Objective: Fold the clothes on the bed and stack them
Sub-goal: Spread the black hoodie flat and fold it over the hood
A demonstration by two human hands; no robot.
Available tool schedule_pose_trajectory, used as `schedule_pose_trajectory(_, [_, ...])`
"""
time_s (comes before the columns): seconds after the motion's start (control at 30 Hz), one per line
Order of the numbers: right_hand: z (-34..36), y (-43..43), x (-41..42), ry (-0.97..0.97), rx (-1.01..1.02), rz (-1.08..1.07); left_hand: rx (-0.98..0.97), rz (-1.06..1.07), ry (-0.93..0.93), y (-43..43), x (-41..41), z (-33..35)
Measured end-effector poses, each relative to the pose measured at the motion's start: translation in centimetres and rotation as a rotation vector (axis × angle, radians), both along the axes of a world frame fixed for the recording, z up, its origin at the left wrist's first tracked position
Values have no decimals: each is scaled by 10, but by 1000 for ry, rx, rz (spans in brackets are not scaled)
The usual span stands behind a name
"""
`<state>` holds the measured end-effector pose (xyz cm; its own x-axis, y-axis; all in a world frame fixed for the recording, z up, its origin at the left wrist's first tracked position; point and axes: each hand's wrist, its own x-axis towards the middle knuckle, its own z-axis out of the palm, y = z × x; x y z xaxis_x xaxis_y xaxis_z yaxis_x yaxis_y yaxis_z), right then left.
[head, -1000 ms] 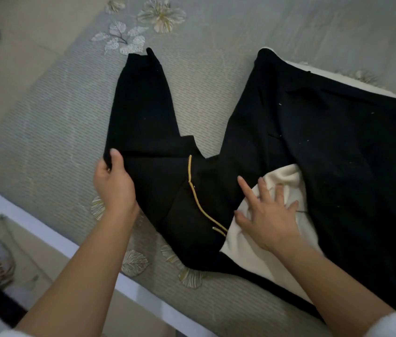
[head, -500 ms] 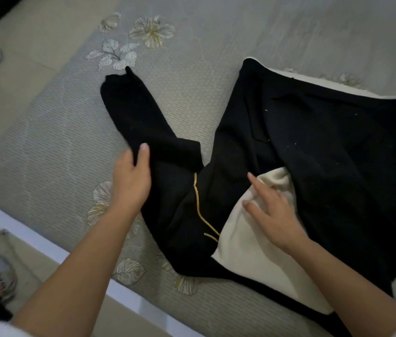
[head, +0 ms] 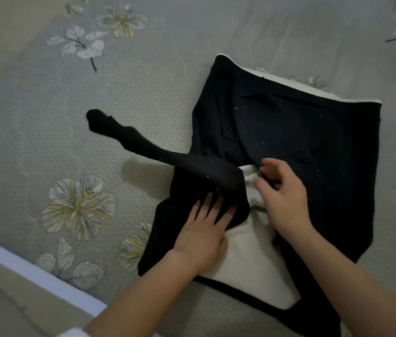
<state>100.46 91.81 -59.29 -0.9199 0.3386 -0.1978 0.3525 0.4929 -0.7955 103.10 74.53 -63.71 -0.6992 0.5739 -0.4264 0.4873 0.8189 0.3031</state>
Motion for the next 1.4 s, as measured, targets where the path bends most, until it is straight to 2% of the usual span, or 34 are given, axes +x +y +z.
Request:
schedule_pose_trajectory(0.2, [6,-53,-23,78,191,521,-35,-17,-8,-17,15,4])
schedule_pose_trajectory(0.27, [-2,-64,-33,32,347,633,-33,2,19,-26,19,5])
schedule_pose_trajectory(0.4, [-23,-62,-41,-44,628,765,26,137,68,-54,34,6])
schedule_pose_trajectory(0.53, [-31,-61,-39,81,855,847,162,274,43,-75,45,-2])
schedule_pose_trajectory(0.57, [-31,-63,-39,105,802,829,194,302,40,-76,43,-4])
schedule_pose_trajectory(0.63, [-23,-63,-43,100,440,624,254,360,47,-72,37,-4])
schedule_pose_trajectory(0.7, [-10,-49,-53,155,13,248,287,426,81,-63,27,-2])
schedule_pose_trajectory(0.77, [2,-19,-61,184,-283,-216,253,483,115,-52,15,-3])
schedule_pose_trajectory(0.83, [1,19,-55,75,-608,-590,185,502,108,-43,3,-5])
schedule_pose_trajectory(0.87, [-3,35,-45,-32,-683,-701,136,481,88,-38,-2,-6])
schedule_pose_trajectory(0.93, [-14,59,-19,-236,-621,-798,27,405,49,-28,-9,-9])
schedule_pose_trajectory(0.97, [-18,67,-8,-265,-554,-813,-26,371,33,-24,-12,-11])
schedule_pose_trajectory(1.03, [-19,75,-1,-194,-501,-785,-112,325,14,-19,-16,-15])
schedule_pose_trajectory(1.1, [-13,76,-11,-138,-608,-738,-164,295,14,-16,-17,-16])
schedule_pose_trajectory(1.2, [-7,71,-35,-222,-643,-674,-176,277,31,-16,-18,-15])
schedule_pose_trajectory(1.3, [-5,69,-54,-315,-537,-654,-220,251,-41,-12,-27,-6])
schedule_pose_trajectory(1.4, [6,81,-67,-126,-449,-572,-295,272,-162,-2,-49,8])
